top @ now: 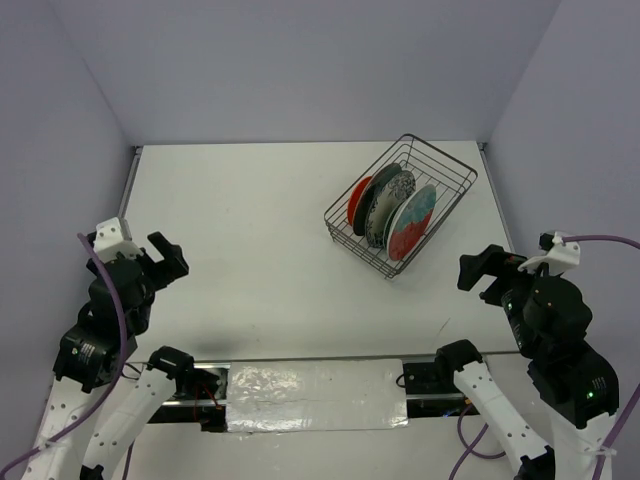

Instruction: Unload the plates from the dish rack

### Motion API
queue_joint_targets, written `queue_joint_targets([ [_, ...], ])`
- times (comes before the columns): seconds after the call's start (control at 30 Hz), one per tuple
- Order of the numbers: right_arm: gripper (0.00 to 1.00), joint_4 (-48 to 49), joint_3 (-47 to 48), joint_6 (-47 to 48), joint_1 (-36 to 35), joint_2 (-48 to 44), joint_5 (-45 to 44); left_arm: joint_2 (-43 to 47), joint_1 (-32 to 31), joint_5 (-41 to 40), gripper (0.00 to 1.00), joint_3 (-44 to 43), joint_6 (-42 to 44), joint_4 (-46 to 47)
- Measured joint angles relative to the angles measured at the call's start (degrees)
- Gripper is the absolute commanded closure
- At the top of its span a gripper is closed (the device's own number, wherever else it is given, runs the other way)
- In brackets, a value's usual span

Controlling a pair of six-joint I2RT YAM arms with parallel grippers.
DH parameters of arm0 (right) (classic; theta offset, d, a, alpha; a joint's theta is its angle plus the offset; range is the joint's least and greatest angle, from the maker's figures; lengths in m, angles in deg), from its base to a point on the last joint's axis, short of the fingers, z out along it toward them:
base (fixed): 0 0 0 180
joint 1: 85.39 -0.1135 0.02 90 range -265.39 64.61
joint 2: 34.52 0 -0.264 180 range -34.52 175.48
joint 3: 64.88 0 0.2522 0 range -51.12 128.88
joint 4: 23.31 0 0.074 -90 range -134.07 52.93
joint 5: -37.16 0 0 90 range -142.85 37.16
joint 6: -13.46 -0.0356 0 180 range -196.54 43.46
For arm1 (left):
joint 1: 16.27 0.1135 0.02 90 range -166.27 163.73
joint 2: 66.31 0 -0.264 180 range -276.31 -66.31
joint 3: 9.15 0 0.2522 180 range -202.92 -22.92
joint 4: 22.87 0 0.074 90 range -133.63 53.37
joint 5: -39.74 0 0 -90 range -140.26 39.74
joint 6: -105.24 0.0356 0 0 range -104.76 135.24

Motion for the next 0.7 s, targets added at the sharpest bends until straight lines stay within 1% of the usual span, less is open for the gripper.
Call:
queue_joint_targets([
  [0.13,0.0,0.0,0.1,0.0,0.0,0.0,0.8,1.6,0.0,0.0,0.0,0.0,0.0,0.0],
  [0.23,0.0,2.8,0.0,0.4,0.0,-0.4,6.6,1.6,0.0,0.1,0.0,0.0,0.0,0.0],
  [0.3,0.0,6.7,-0.7,-0.4,0.0,-0.7,11.3,1.5,0.0,0.2,0.01,0.0,0.0,0.0],
  [0.37,0.0,10.1,-1.0,-1.7,0.0,1.1,15.3,1.4,0.0,0.3,0.01,0.0,0.0,0.0],
  [0.43,0.0,12.4,-0.2,-3.1,0.0,6.3,17.5,1.2,0.0,0.4,0.0,0.0,0.0,0.0],
  [0.47,0.0,12.7,1.0,-4.0,0.0,10.4,17.2,1.2,0.0,0.4,0.01,0.0,0.0,0.0],
  [0.53,0.0,13.6,3.4,-5.7,-0.9,19.7,13.7,1.1,0.0,0.4,0.01,0.0,0.0,0.0],
  [0.6,0.0,15.3,4.4,-7.6,-1.9,28.1,8.3,1.1,0.0,0.4,0.0,0.0,0.0,0.0],
  [0.67,0.09,16.0,3.9,-9.2,-2.6,35.2,4.8,1.1,0.0,0.5,0.0,0.0,0.0,0.0],
  [0.7,0.11,16.1,3.4,-9.9,-2.8,37.7,3.6,1.1,0.0,0.6,0.0,0.0,0.0,0.0],
])
